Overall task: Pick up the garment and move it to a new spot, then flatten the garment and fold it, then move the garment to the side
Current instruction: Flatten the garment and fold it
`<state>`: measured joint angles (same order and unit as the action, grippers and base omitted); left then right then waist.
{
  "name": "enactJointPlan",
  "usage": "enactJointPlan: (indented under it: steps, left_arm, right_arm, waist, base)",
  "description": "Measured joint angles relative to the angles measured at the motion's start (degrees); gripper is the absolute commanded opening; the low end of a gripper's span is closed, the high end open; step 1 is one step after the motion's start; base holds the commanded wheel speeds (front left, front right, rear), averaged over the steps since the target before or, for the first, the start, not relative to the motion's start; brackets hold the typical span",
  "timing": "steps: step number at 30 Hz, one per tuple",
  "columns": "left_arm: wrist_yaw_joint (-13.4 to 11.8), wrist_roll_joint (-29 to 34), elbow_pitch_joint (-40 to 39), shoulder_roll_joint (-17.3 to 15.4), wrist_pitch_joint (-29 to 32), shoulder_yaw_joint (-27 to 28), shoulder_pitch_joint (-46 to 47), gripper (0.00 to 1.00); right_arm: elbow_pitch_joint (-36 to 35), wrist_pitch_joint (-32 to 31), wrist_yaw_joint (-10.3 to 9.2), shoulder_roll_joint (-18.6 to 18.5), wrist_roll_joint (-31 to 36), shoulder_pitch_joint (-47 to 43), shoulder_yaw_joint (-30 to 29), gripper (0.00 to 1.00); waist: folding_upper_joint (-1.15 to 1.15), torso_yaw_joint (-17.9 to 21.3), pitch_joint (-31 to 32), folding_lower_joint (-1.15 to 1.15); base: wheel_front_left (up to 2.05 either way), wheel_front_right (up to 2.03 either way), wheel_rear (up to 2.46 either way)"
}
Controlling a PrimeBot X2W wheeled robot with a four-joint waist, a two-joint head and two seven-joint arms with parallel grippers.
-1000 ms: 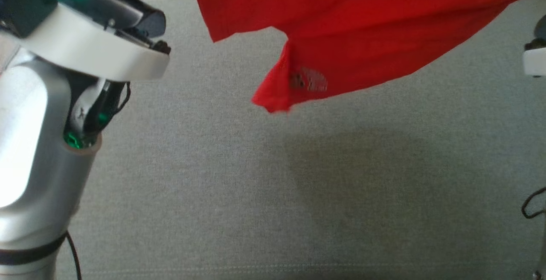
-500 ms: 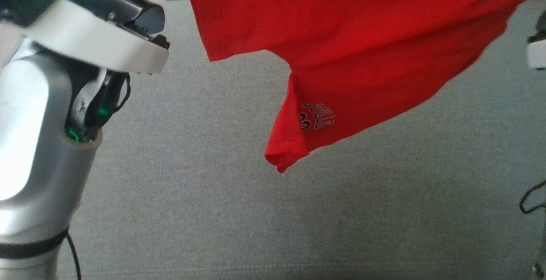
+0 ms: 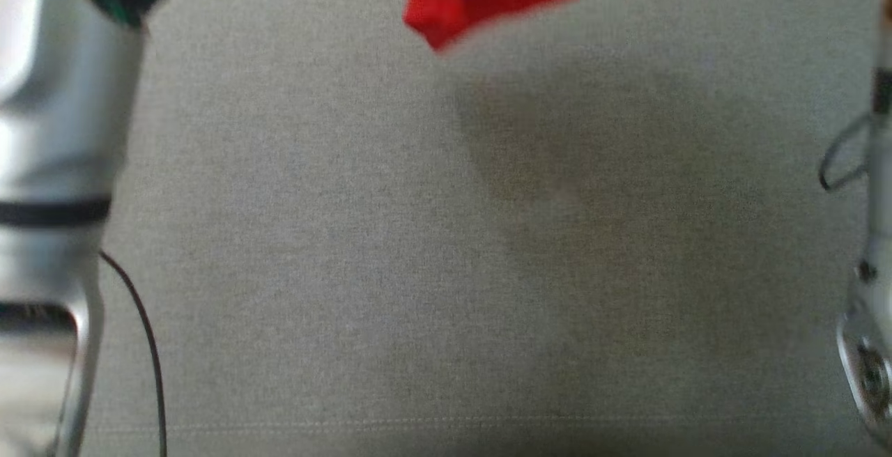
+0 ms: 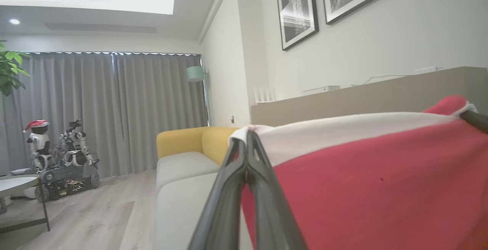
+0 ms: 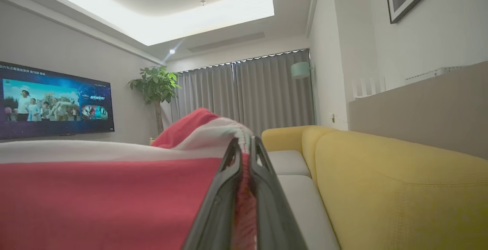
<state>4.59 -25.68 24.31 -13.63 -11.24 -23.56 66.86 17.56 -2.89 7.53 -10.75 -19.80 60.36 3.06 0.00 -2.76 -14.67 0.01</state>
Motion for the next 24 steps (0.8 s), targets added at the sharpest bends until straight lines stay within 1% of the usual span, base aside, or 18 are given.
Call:
enactJointPlan:
  steps: [3,6,8,9,12,13,15,18,21,24]
  left_arm:
    - [0.56,0.93,8.49,0.81,-2.25,0.16,4.88,0.0]
    - [1.47,1.41,15.04,2.03,-3.05,0.2,7.96,0.0]
    - [1.54,1.35,19.56,3.57,-3.2,0.19,8.66,0.0]
    - [1.99,0.58,24.1,5.53,-3.46,0.26,8.09,0.0]
    - [2.18,-1.05,30.29,7.95,-3.46,0.52,5.8,0.0]
    - [2.18,-1.05,30.29,7.95,-3.46,0.52,5.8,0.0]
    - [2.47,-2.58,34.33,9.33,-3.46,1.23,3.54,0.0]
    - [2.49,-4.36,38.88,10.49,-3.45,1.9,0.64,0.0]
    - [2.54,-6.94,41.63,11.31,-3.45,2.48,-1.35,0.0]
    - [2.55,-9.81,43.44,12.07,-3.45,3.44,-4.16,0.0]
  right_arm:
    - [9.72,5.26,0.0,1.8,-0.12,5.03,2.21,0.0]
    - [19.09,10.27,0.0,3.08,-0.11,8.48,4.44,0.0]
    - [25.29,12.73,0.0,3.21,0.18,10.0,6.49,0.0]
    - [31.25,14.18,0.0,3.72,0.12,10.57,7.82,0.0]
    - [39.5,14.51,0.0,4.85,-0.48,10.5,9.85,0.0]
    - [39.5,14.51,0.0,4.85,-0.48,10.5,9.85,0.0]
    - [43.66,14.51,0.0,5.24,-1.2,10.42,11.38,0.0]
    - [47.42,14.78,0.0,5.45,-2.26,10.23,13.69,0.0]
    - [49.11,15.01,0.0,5.63,-4.1,8.38,16.23,0.0]
    - [49.2,15.27,0.0,6.24,-7.6,3.97,17.81,0.0]
  waist:
    - [0.0,0.17,-0.68,0.0]
    - [0.0,0.33,-1.5,-0.01]
    - [0.0,0.2,-2.31,0.0]
    - [0.0,-0.04,-3.1,0.0]
    - [0.0,-0.46,-4.35,0.0]
    - [0.0,-0.46,-4.35,0.0]
    - [0.0,-0.74,-5.22,0.0]
    - [0.0,-1.03,-6.5,0.0]
    - [0.0,-1.22,-7.14,0.0]
    - [0.0,-1.21,-6.51,-0.01]
  base:
    - [0.0,0.0,0.0]
    - [0.0,0.0,0.0]
    - [0.0,0.0,0.0]
    - [0.0,0.0,0.0]
    - [0.0,0.0,0.0]
    - [0.0,0.0,0.0]
    - [0.0,0.0,0.0]
    - [0.0,0.0,0.0]
    - [0.0,0.0,0.0]
    - [0.0,0.0,0.0]
